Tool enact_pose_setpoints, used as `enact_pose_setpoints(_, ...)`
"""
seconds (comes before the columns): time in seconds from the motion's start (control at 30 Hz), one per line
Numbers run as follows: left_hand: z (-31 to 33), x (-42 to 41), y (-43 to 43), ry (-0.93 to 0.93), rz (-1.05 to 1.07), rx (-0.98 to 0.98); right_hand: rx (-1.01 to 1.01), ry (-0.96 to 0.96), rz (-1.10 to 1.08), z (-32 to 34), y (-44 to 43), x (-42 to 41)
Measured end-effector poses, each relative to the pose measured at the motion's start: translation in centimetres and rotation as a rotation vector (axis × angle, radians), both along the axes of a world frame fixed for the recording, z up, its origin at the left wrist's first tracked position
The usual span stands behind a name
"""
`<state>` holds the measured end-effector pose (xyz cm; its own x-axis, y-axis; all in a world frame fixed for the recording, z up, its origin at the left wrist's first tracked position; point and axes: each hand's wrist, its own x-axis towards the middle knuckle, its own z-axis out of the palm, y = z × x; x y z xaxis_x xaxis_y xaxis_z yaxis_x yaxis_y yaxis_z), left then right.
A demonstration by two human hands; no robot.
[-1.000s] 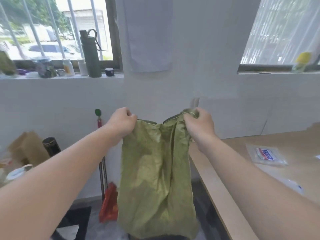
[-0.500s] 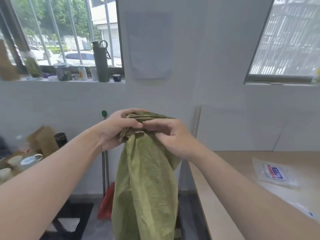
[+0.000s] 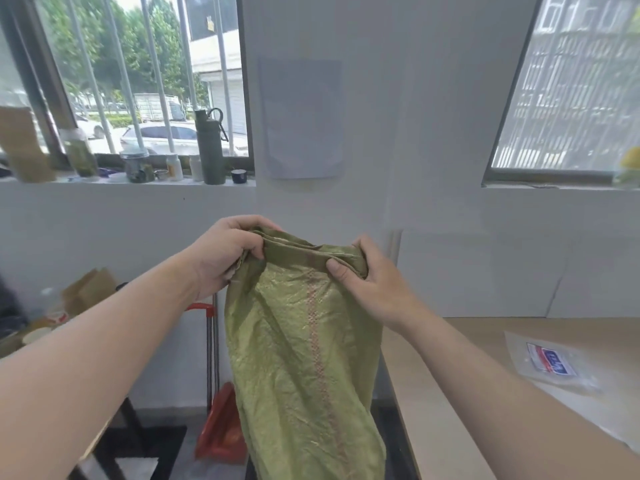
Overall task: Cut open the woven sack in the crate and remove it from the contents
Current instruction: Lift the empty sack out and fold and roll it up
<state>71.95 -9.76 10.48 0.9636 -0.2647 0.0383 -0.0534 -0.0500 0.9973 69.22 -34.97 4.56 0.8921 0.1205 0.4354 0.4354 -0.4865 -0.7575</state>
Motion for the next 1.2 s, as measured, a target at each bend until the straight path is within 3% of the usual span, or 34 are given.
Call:
enact_pose_setpoints(0.27,-0.4,-0.3,0.7,-0.24,0.274,0.39,-0.222,-0.143,-0.106,2.0,0.6,-0.1)
enact_pose_setpoints(0.47,-0.9,-1.2,0.8,-0.454,0.161,0.714,-0.201,-0.113,-0.161,2.1,1.7,-0.1)
enact_pose_setpoints(0.53,-1.3,-1.6,0.5,-0.589,0.113,0.881,-0.164,-0.072,-0.145,2.4,1.6,-0.3)
enact_pose_setpoints(0.63,-2.4,-3.0,-0.3,-0.956,0.232,1.126,-0.1,-0.044,-0.11,2.7,1.6,-0.5)
enact_pose_setpoints(0.73,-3.5,-4.4,-1.6,-1.178,0.278,1.151,-0.064,-0.021,-0.074,3.2,2.1,-1.1)
enact_pose_setpoints(0.8,-4.0,-4.7,-2.4,-1.126,0.227,1.115,0.018,0.053,-0.089,3.9,2.5,-1.7)
enact_pose_setpoints(0.93,-4.4,-4.5,-2.5,-0.946,0.082,1.114,0.327,0.407,-0.098,5.8,3.1,-2.8)
enact_pose_setpoints(1.07,-4.9,-4.5,-2.3,-0.921,-0.03,0.981,0.246,0.558,-0.088,6.2,3.1,-3.3)
enact_pose_setpoints(1.2,-4.5,-4.8,-2.8,-0.813,-0.066,0.896,0.051,0.427,-0.161,5.9,2.4,-3.5)
